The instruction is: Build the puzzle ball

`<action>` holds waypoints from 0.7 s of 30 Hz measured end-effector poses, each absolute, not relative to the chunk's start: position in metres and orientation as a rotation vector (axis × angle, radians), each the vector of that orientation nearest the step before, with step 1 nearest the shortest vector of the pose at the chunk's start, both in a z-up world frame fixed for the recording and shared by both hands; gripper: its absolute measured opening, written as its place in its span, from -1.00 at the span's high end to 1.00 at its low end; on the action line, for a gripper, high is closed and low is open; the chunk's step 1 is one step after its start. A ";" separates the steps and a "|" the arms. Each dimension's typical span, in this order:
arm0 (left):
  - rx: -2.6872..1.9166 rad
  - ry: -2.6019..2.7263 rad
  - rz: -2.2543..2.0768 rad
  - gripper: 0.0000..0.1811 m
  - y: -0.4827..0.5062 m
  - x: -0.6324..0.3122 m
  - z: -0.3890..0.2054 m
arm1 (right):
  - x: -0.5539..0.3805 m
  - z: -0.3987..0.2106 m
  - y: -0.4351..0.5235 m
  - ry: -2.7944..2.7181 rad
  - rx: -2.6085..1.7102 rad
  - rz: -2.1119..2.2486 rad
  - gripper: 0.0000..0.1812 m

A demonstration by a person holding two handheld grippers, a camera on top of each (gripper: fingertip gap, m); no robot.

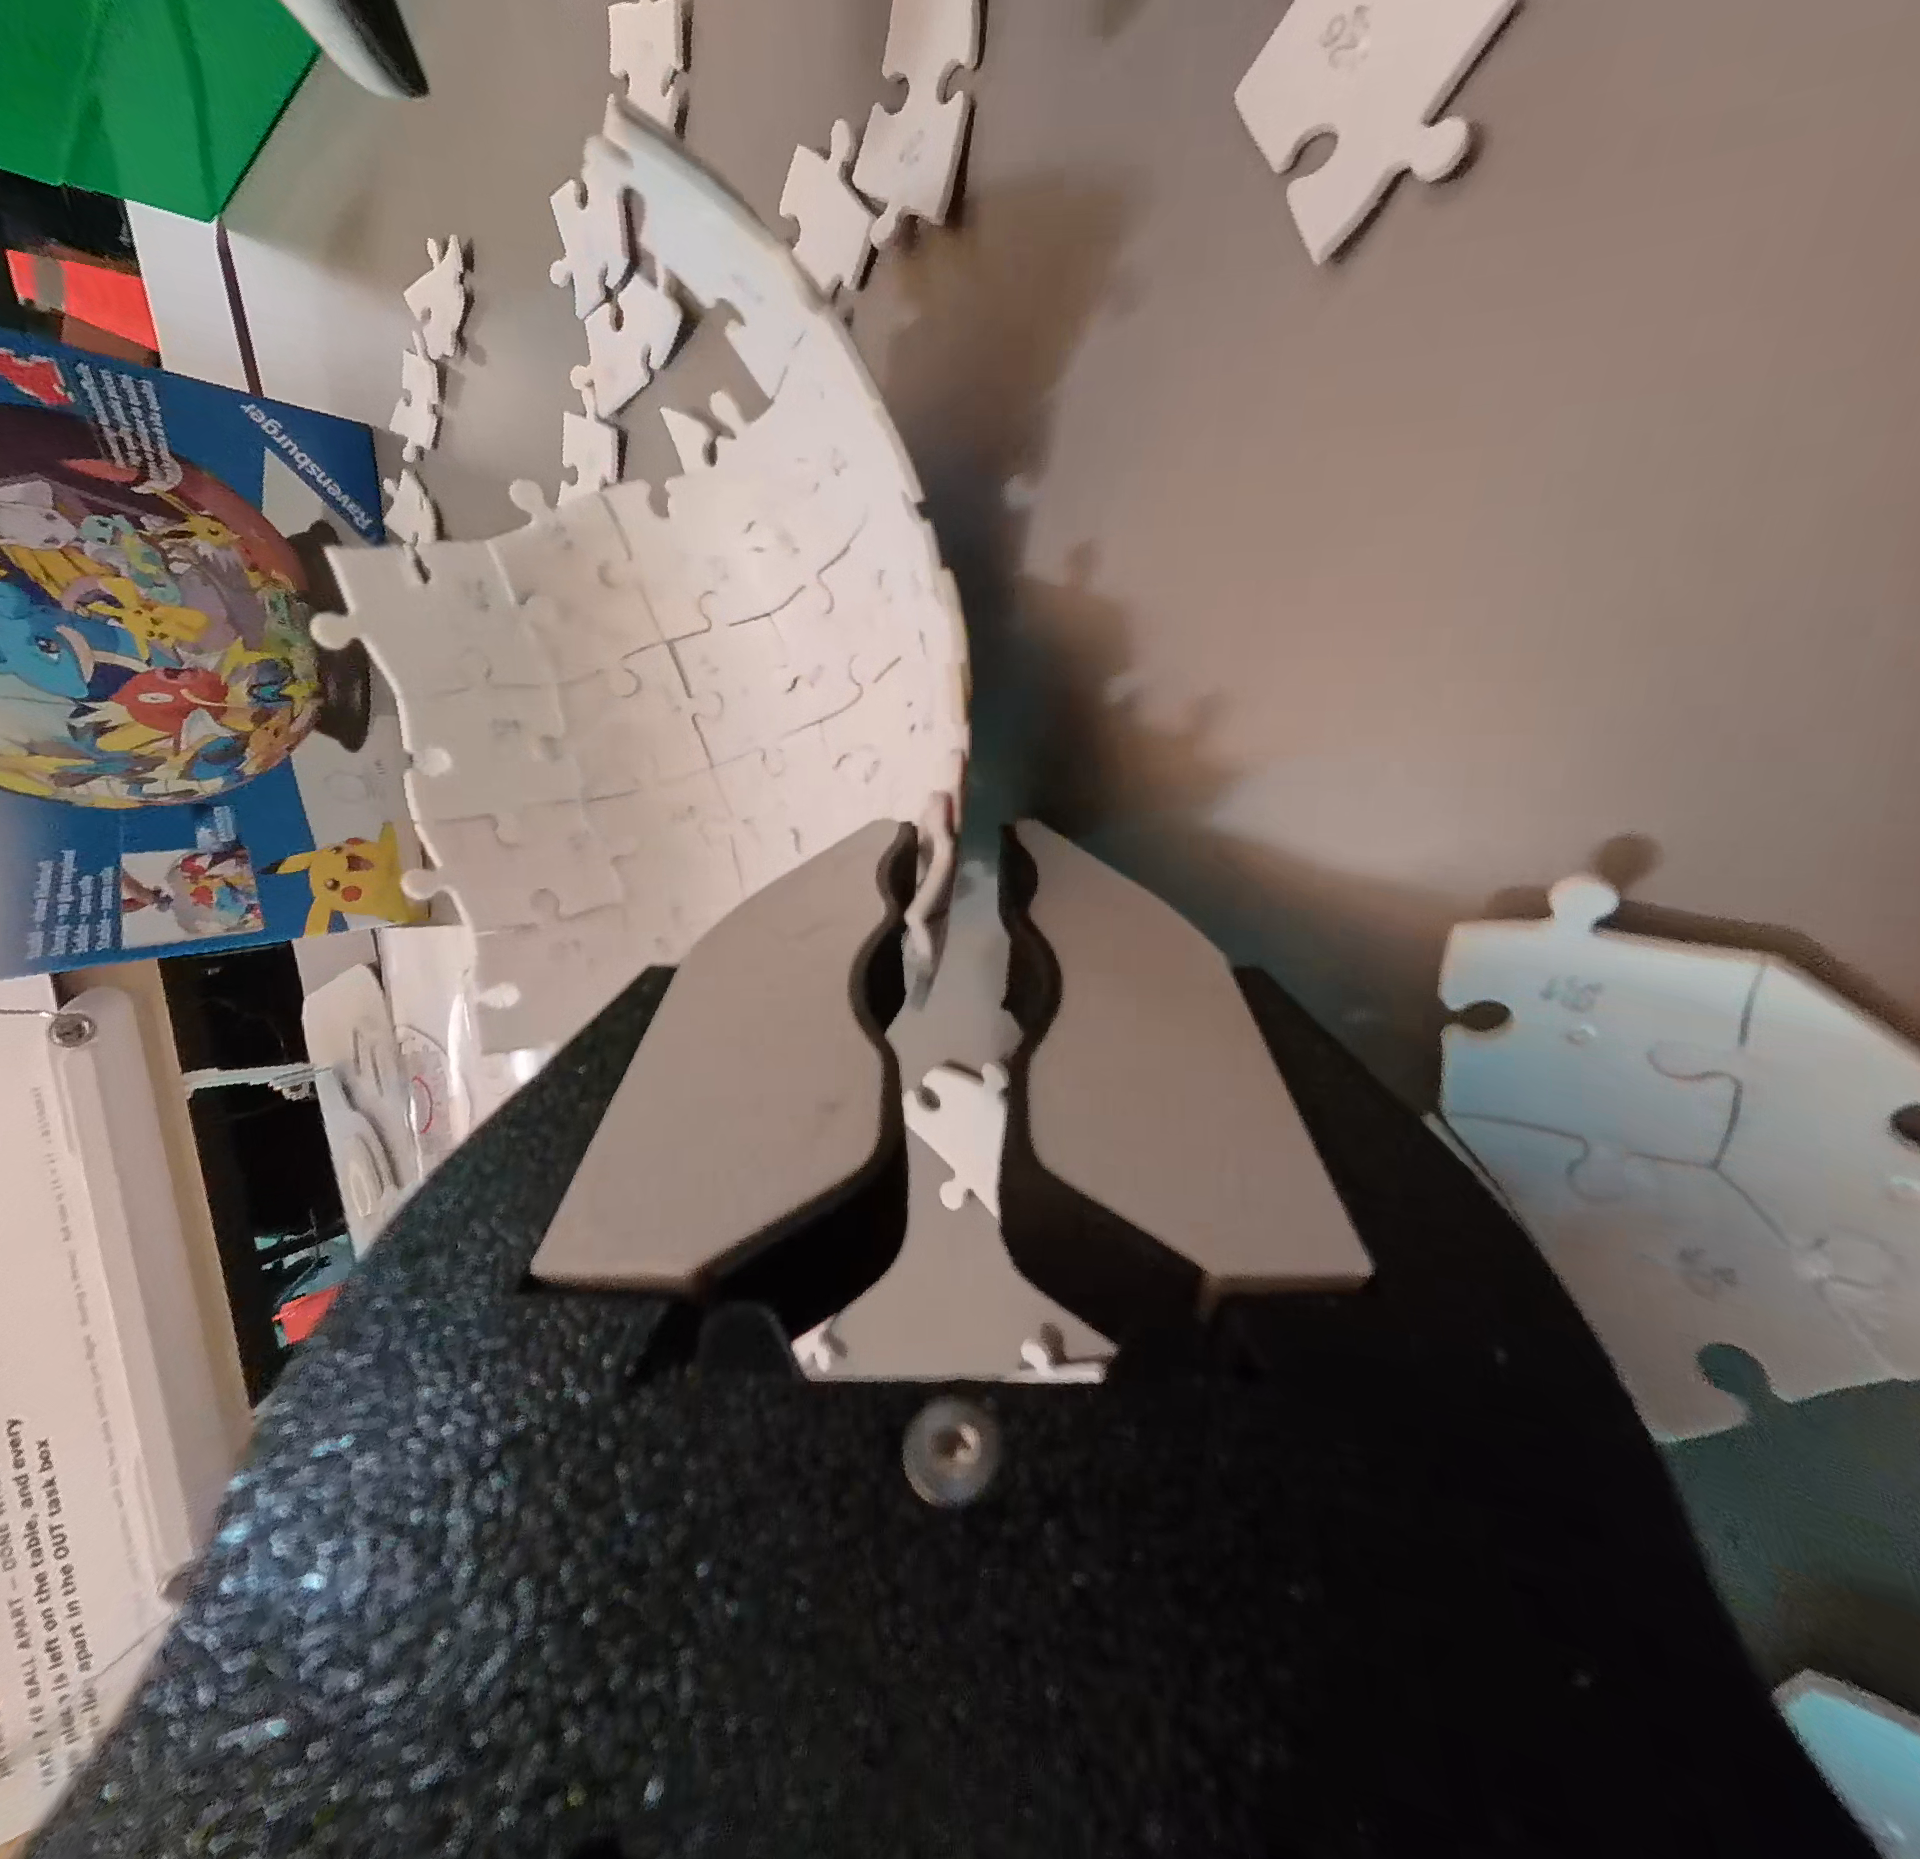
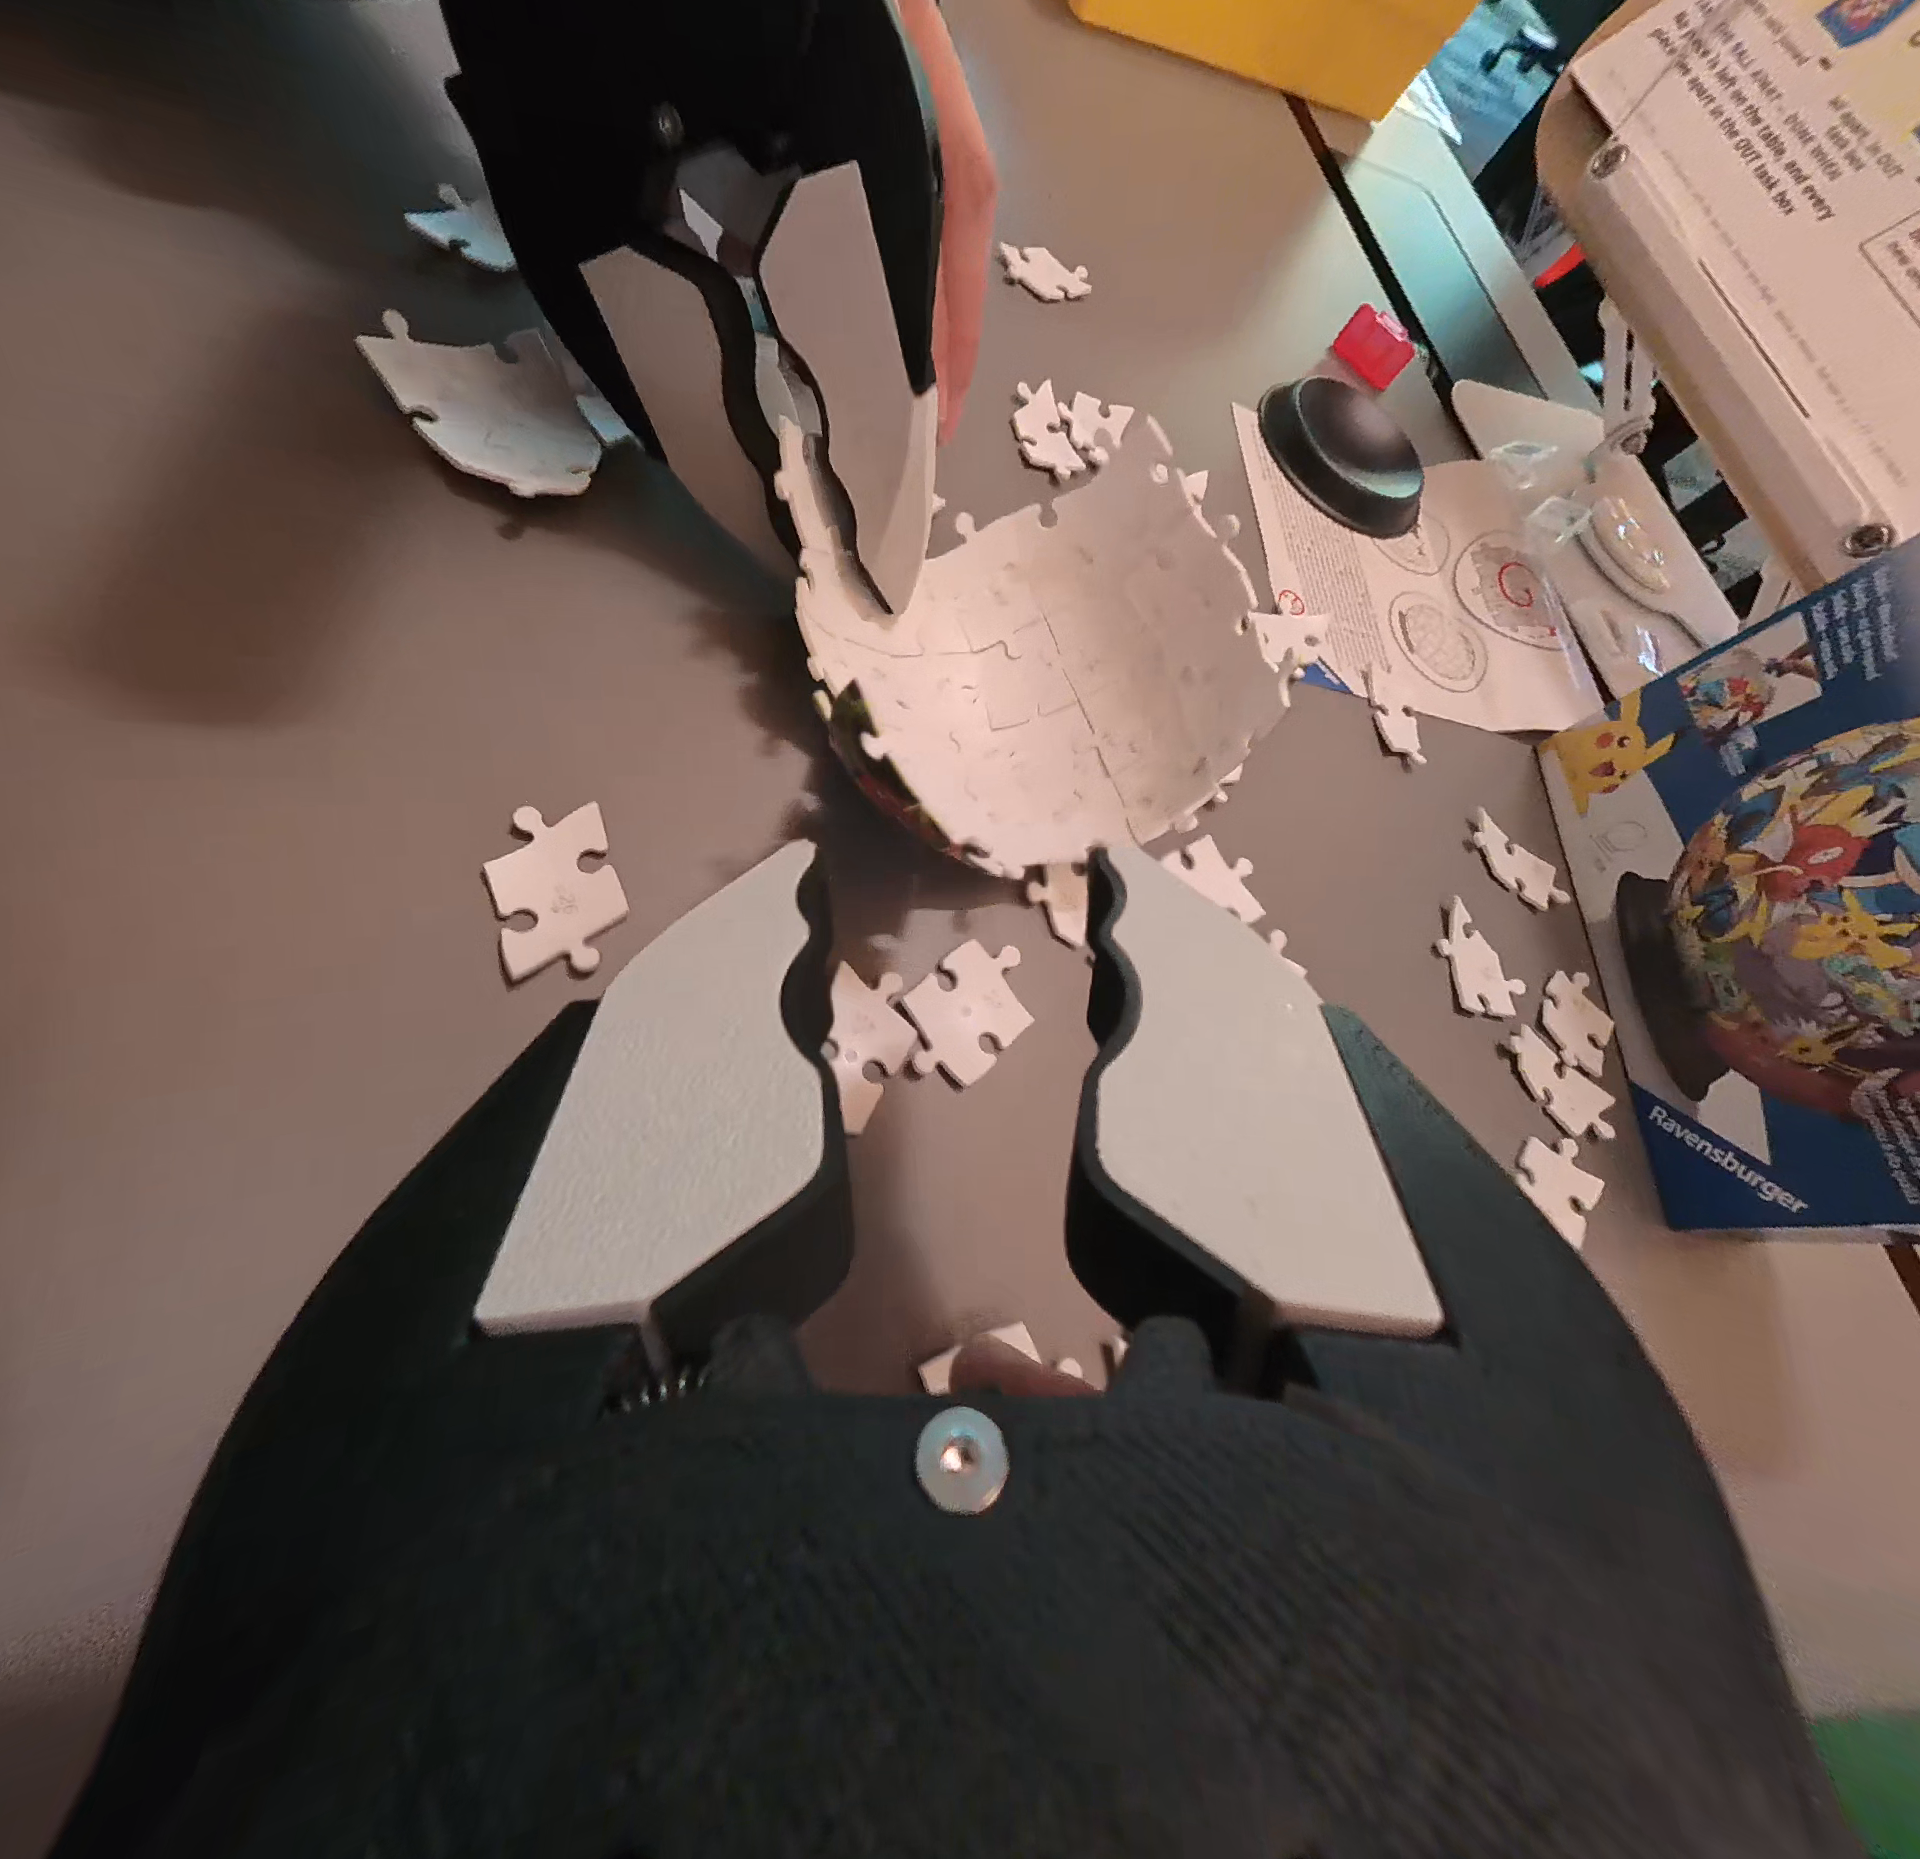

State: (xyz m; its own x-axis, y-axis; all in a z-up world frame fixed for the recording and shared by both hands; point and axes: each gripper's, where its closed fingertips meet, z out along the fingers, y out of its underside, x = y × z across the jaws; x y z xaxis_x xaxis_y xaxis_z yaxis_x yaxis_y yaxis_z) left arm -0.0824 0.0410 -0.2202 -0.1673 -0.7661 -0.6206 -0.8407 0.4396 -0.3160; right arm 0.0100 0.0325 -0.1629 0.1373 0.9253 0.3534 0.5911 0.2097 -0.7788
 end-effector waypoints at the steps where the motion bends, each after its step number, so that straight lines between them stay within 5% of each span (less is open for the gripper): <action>1: -1.354 1.951 0.118 0.84 0.041 -0.083 -0.220 | 0.008 -0.163 0.031 -1.552 -1.473 0.467 0.50; 21: -1.479 1.971 0.109 0.80 0.051 -0.093 -0.220 | 0.002 -0.174 0.044 -1.538 -1.426 0.570 0.56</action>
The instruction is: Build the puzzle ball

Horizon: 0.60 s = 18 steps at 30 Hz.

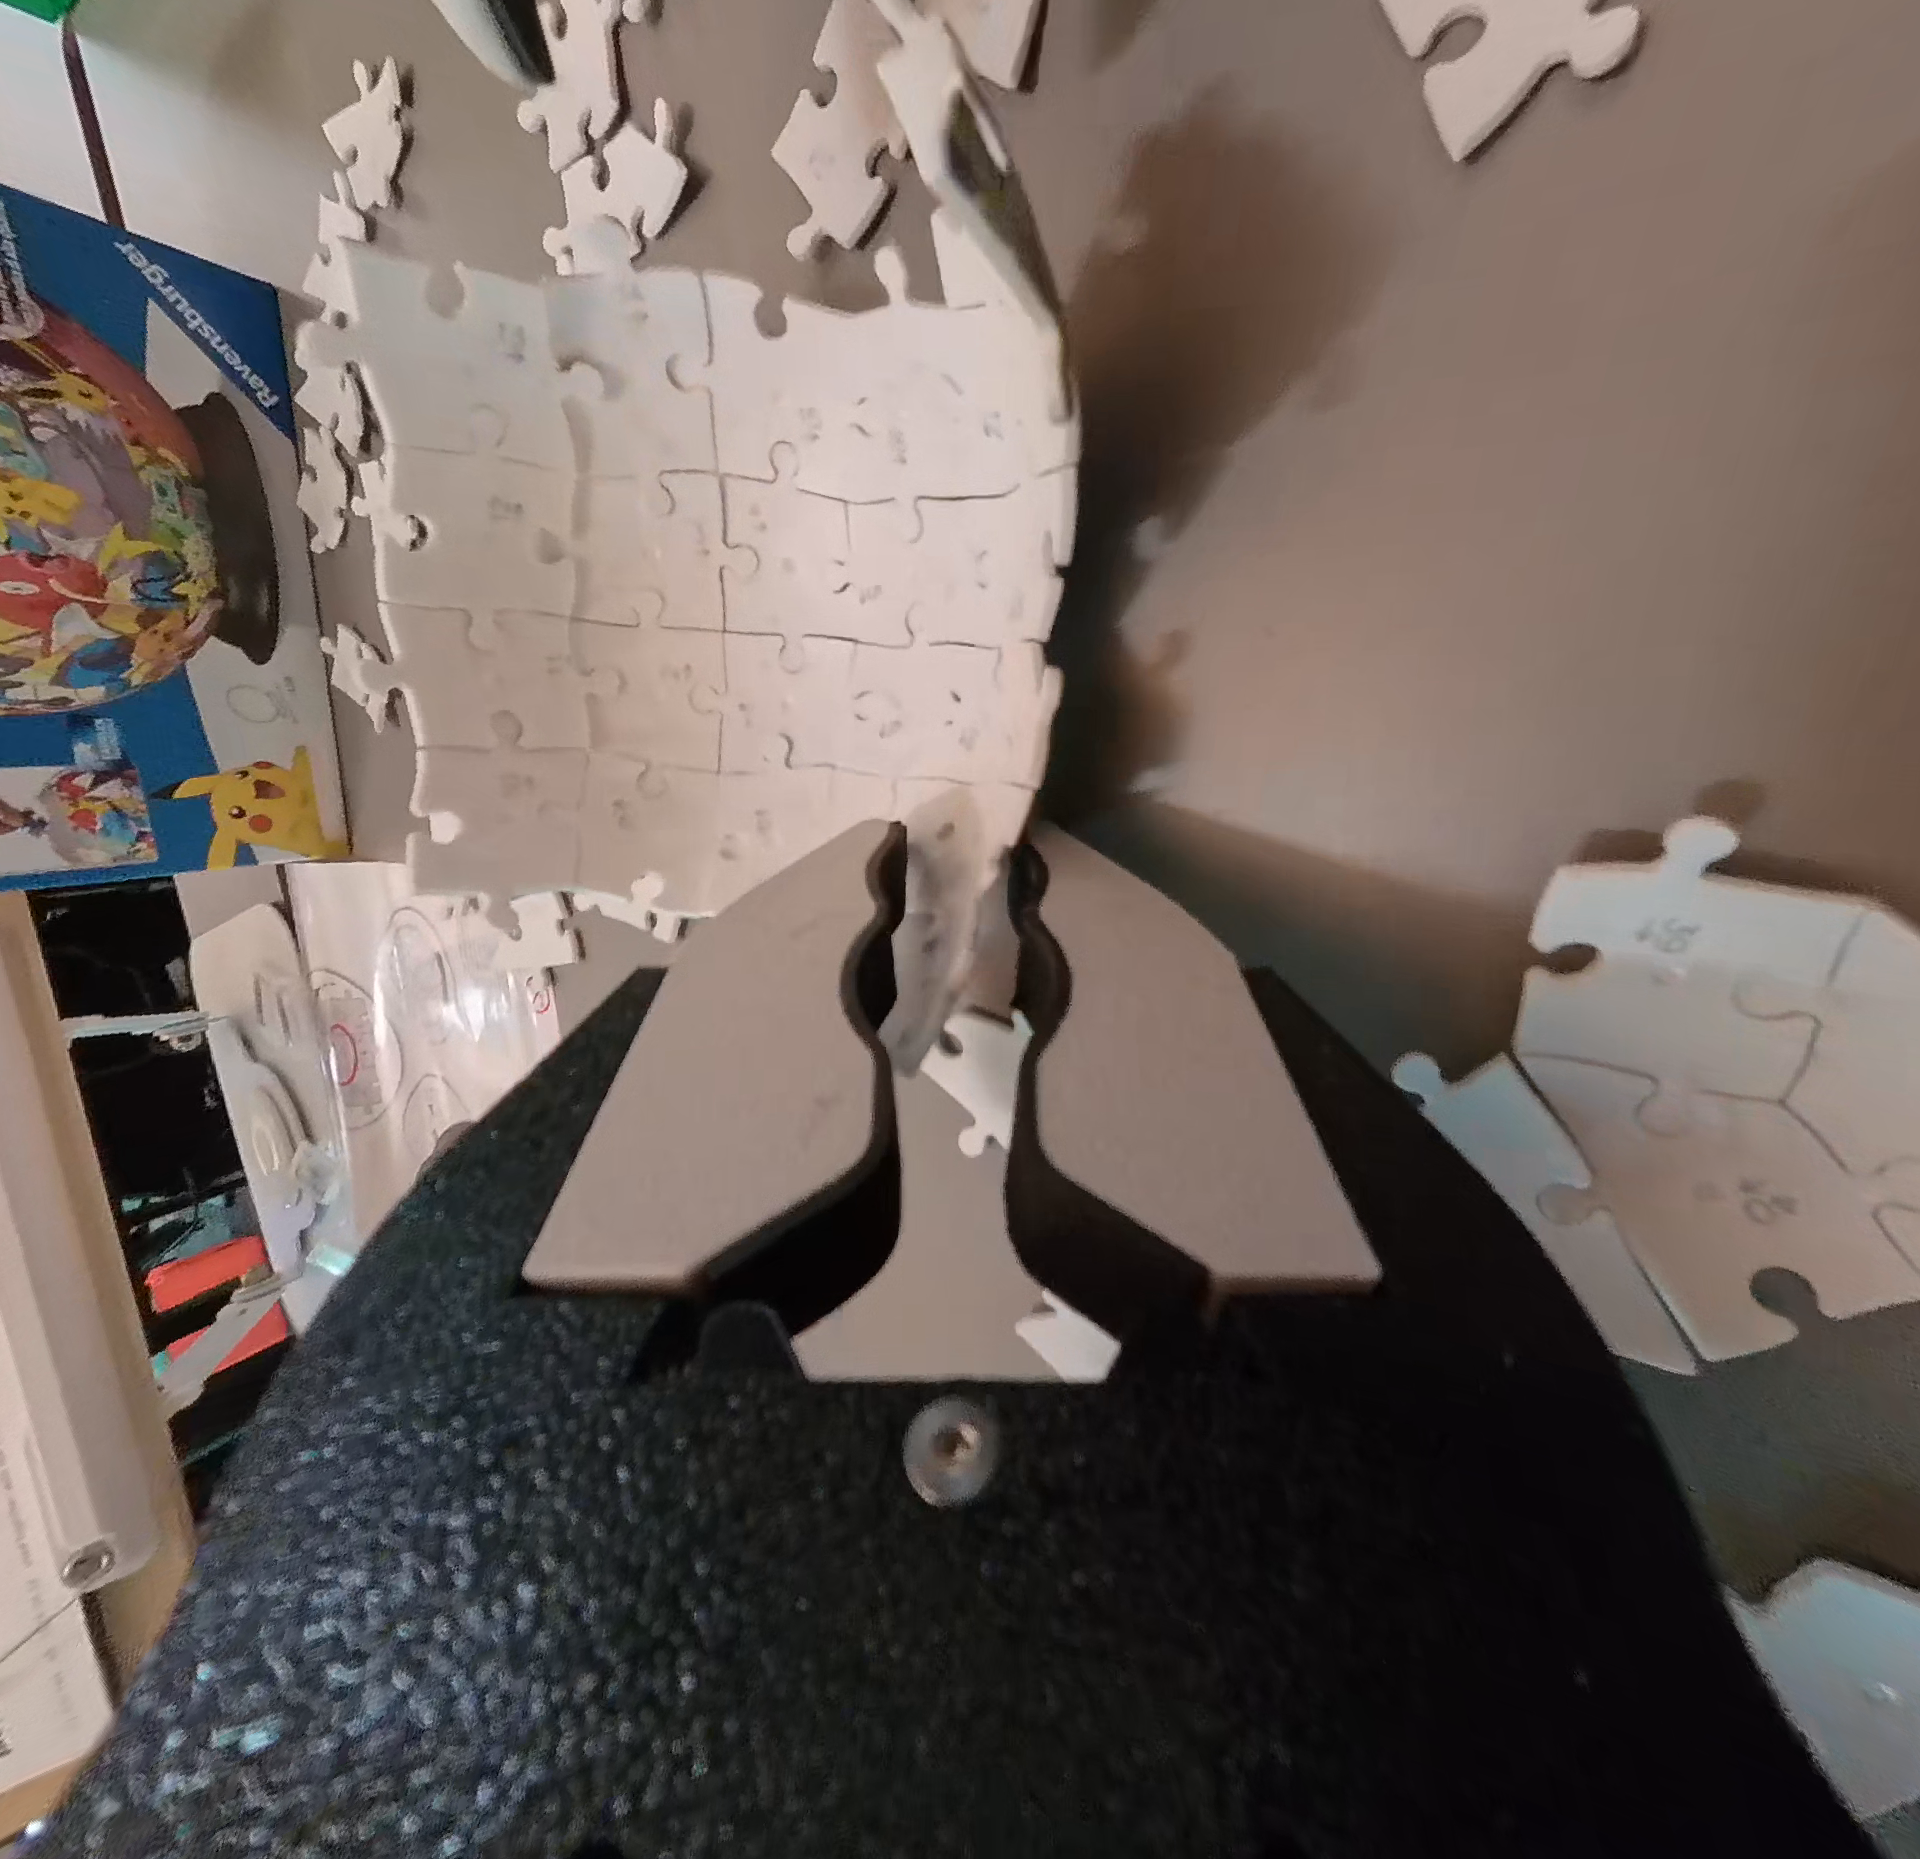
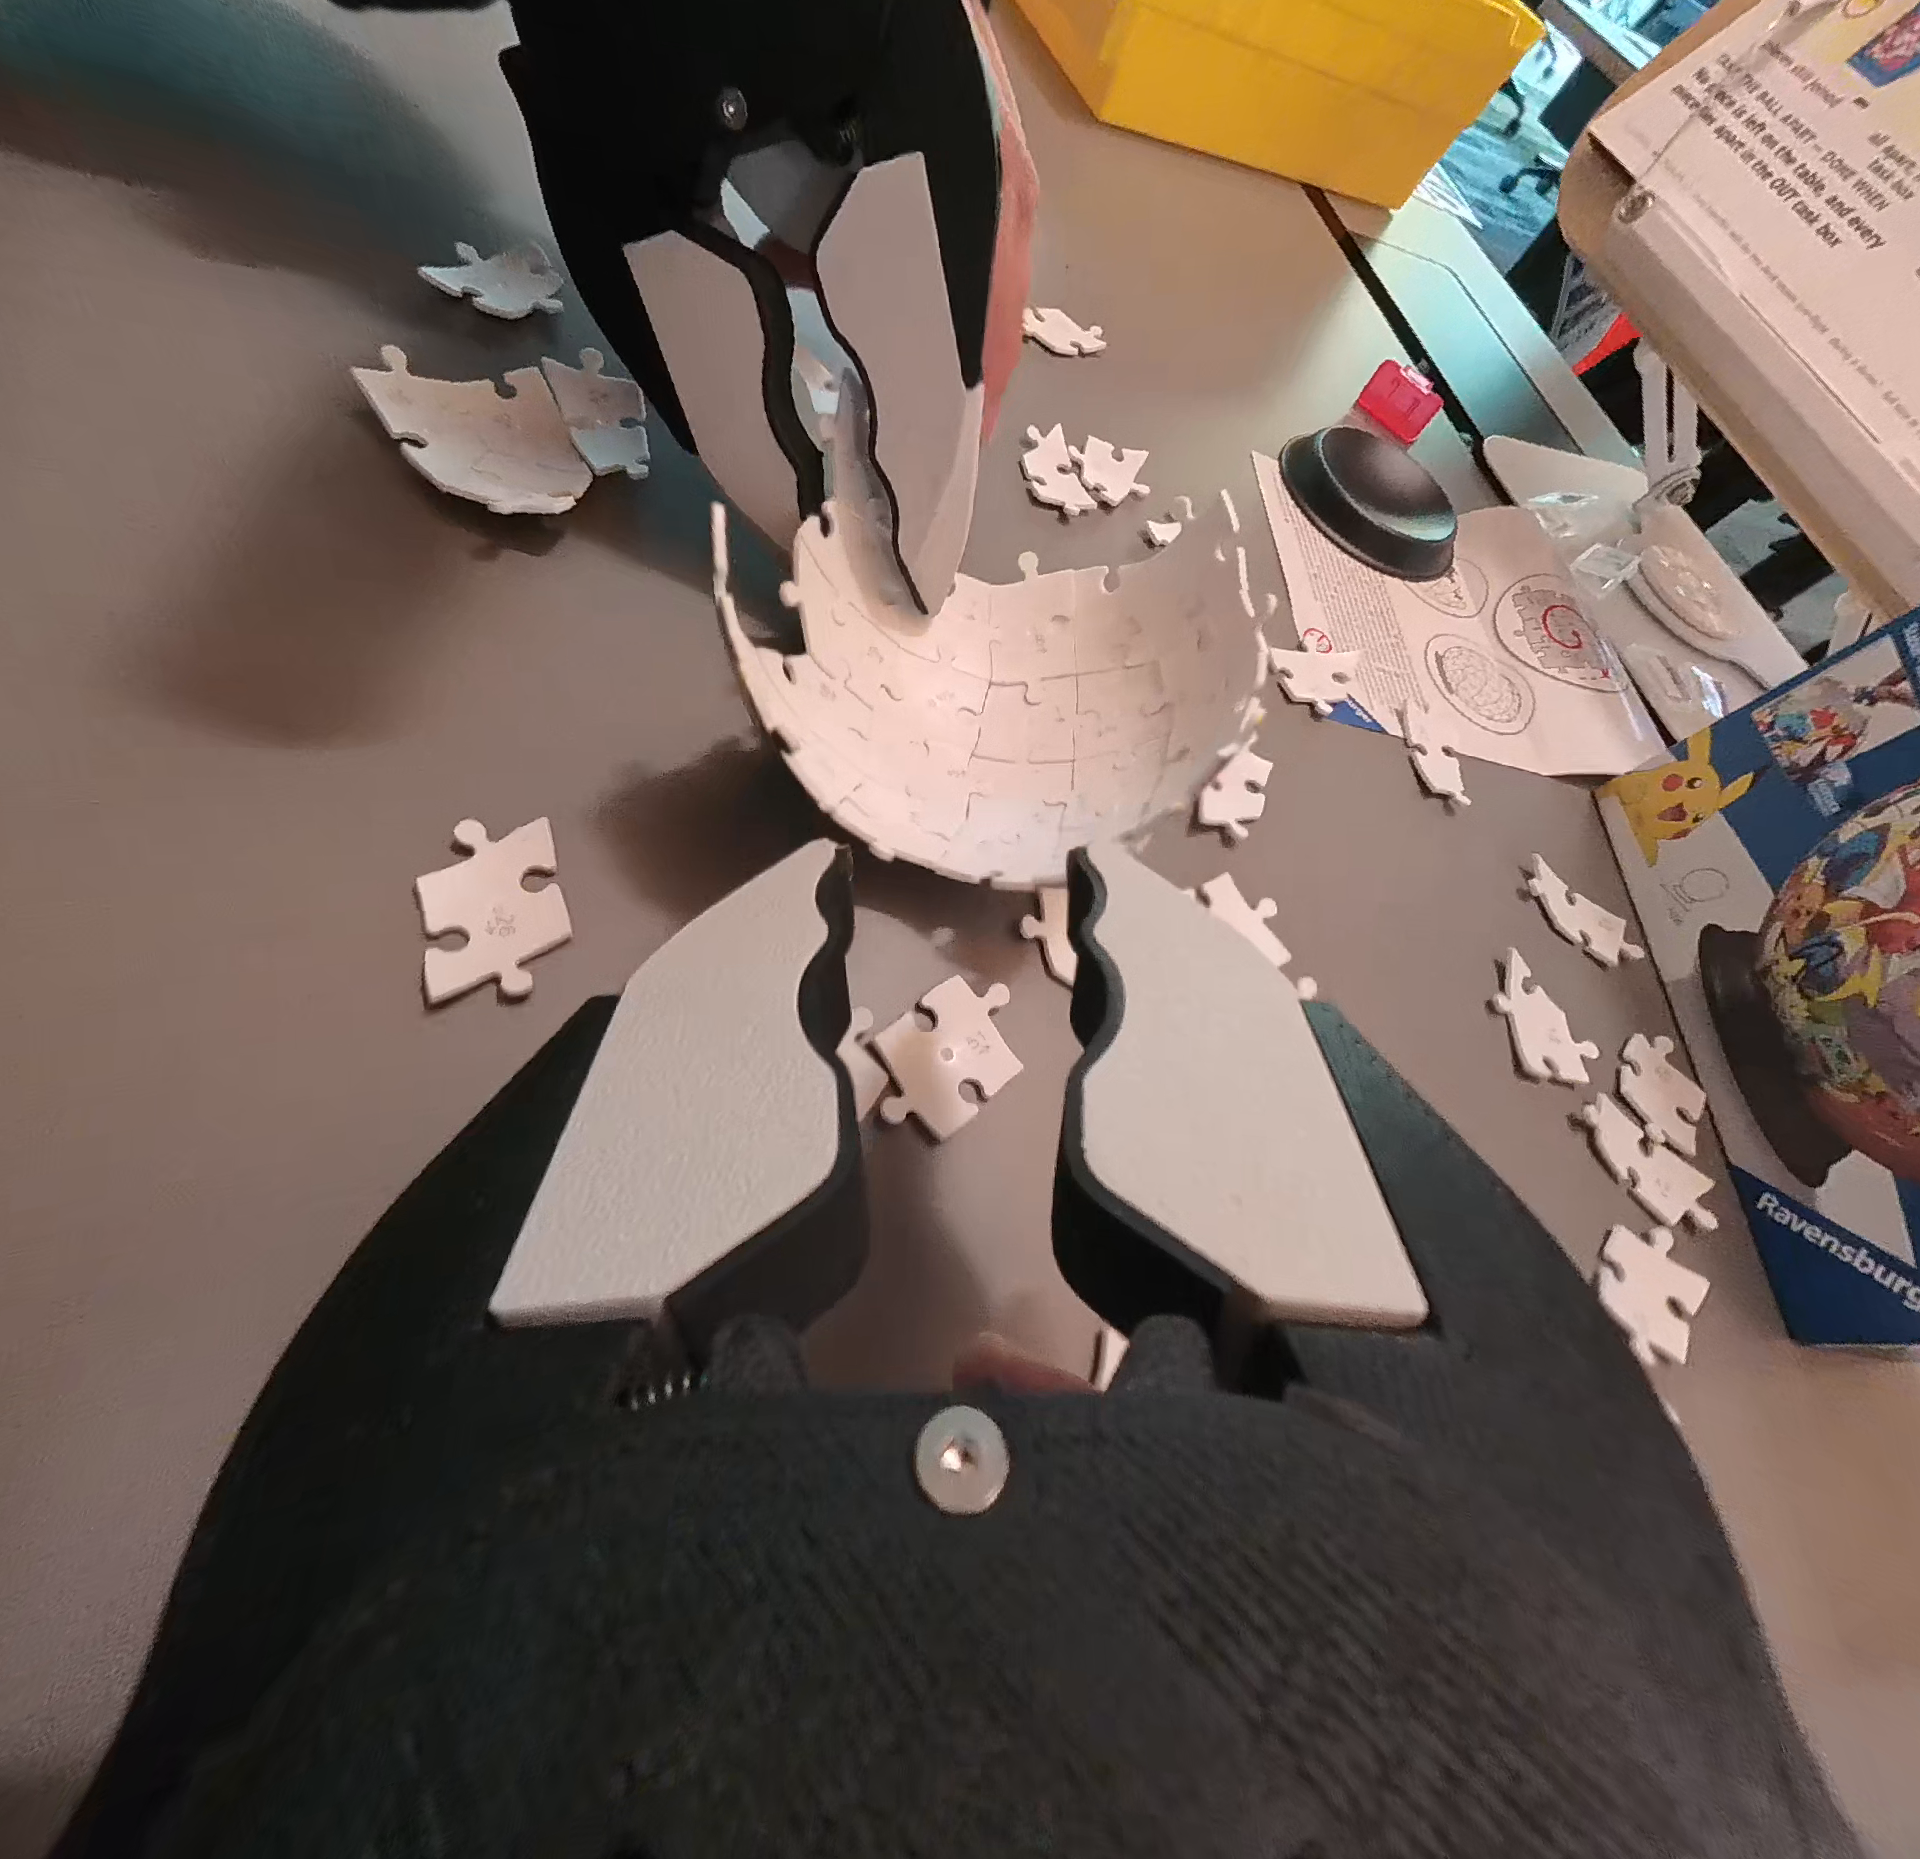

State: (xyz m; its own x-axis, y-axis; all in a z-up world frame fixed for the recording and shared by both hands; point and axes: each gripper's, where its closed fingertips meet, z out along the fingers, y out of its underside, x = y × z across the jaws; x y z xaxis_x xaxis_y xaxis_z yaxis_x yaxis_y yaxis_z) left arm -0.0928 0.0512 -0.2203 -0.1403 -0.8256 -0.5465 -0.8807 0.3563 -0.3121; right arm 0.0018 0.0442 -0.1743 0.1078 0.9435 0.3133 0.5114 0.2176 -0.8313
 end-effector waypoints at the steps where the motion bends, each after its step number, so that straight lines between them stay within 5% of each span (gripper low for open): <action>1: -1.488 1.972 0.116 0.79 0.050 -0.093 -0.220 | 0.005 -0.174 0.045 -1.532 -1.436 0.573 0.56; 18: -1.699 1.665 -0.061 0.52 0.012 -0.138 -0.167 | 0.012 -0.198 0.044 -1.567 -1.550 0.532 0.53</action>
State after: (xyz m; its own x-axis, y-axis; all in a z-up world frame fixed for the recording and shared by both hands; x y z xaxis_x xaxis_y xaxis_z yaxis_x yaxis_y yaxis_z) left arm -0.1378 0.0116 -0.1670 0.1551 -0.8788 -0.4513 -0.8432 0.1203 -0.5239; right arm 0.0120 0.0440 -0.1985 0.1258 0.9554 0.2671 0.5953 0.1426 -0.7907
